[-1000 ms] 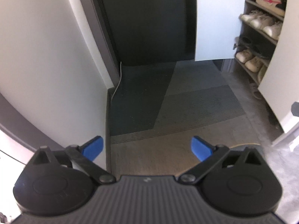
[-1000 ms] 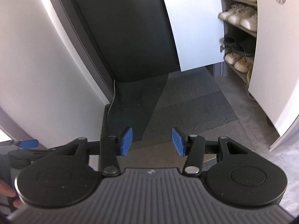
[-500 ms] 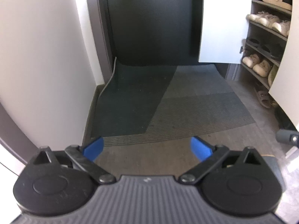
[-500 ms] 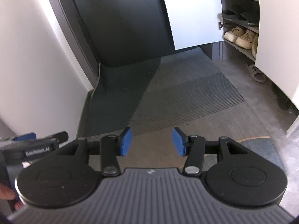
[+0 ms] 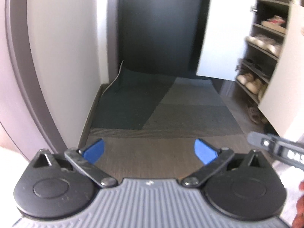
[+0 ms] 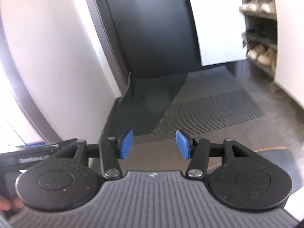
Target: Organize scattered shoes
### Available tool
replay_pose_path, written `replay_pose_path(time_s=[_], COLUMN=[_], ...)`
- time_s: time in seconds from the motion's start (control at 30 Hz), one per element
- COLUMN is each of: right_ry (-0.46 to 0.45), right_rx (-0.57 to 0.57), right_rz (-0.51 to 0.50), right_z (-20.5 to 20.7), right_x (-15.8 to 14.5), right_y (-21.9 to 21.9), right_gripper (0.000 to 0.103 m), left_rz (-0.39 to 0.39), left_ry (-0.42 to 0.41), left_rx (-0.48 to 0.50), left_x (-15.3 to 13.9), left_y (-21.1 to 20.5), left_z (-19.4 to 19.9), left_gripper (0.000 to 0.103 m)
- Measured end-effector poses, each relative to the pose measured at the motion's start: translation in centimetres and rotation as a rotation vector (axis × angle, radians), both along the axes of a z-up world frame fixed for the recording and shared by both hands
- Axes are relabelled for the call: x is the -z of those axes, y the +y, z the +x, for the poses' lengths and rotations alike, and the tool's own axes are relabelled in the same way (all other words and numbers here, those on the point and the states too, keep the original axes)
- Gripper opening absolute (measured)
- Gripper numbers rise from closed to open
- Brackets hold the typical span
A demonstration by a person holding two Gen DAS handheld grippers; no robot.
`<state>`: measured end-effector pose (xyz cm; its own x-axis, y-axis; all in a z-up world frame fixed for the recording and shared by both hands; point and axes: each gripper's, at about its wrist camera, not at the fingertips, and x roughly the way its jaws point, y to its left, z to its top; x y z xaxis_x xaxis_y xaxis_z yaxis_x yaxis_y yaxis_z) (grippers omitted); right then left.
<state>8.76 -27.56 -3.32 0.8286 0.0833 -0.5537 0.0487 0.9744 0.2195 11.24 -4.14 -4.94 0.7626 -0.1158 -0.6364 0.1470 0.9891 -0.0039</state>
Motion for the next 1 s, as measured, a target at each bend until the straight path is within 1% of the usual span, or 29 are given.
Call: replay_pose_path(time_s=[0.03,0.1,0.2,0.27,0.3,0.37,0.4,0.43,0.5,0.53,0.6,0.67,0.73,0.83,0.9,1.0], right_ry=[-0.007,-0.015,-0.022,-0.031,-0.033,-0.037,-0.042,-0.048,-0.057,-0.059,-0.058,-0.067,-0.083,-0.099,-0.098,-0.086], right_rx=[0.003,-0.005,-0.014,-0.021,-0.024,-0.027,-0.028,-0.032,-0.041,-0.044,-0.038,-0.022,-0.026,-0.037,-0.035,-0.025], right_rz=[-0.011,-0.002,0.025,0.016,0.009,-0.002,0.0,0.001,0.003,0.008,0.005,-0.028,-0.039,-0.041,-0.044,-0.049], right_z=[-0.6,-1.5,-2.8,-3.6,-3.9,-4.4,-4.6,-4.9,-5.0,-5.1,-5.3,-5.6,-5.9,-6.4,-6.5,-6.6], right_x=[-0.3,-0.6,-0.7,-1.0,-1.0,-1.2,-1.2,-1.3,-1.5,-1.5,-1.6,-1.7,-1.8,-2.0,-2.1,-2.2], right_y=[0.1,0.1,0.3,0.6,0.8,0.9,1.0,1.1,1.1,1.1,1.3,1.6,1.8,2.2,2.2,2.3], right_gripper=[0.055,0.055,0.055,0.055,0.056,0.066,0.077,0.083,0.083,0.089,0.103,0.103,0.103,0.103,0.103,0.103], left_rz=[0.001,-0.009,0.014,0.03,0.029,0.029,0.03,0.03,0.028,0.004,0.017,0.012,0.003,0.011,0.002,-0.002], left_ry=[-0.001,-0.024,-0.049,-0.07,-0.068,-0.065,-0.065,-0.066,-0.067,-0.062,-0.066,-0.067,-0.069,-0.069,-0.059,-0.068], left_rx=[0.0,0.015,0.015,0.017,0.014,0.005,0.002,0.0,-0.003,0.002,-0.005,-0.011,-0.02,-0.023,-0.014,0.001], left_x=[-0.2,-1.0,-1.8,-2.1,-2.3,-2.5,-2.6,-2.6,-2.7,-2.8,-2.8,-2.9,-3.0,-3.0,-2.9,-2.9], left_y=[0.1,0.7,0.9,1.2,1.3,1.7,1.8,1.9,2.1,2.3,2.3,2.4,2.5,2.1,2.0,1.9], left_z=[-0.1,-1.7,-3.0,-3.9,-4.2,-4.8,-4.9,-5.0,-5.2,-5.4,-5.5,-5.6,-5.7,-5.6,-5.4,-5.7], left_gripper=[0.103,0.103,0.103,0.103,0.103,0.103,0.103,0.103,0.103,0.103,0.103,0.103,0.103,0.103,0.103,0.103])
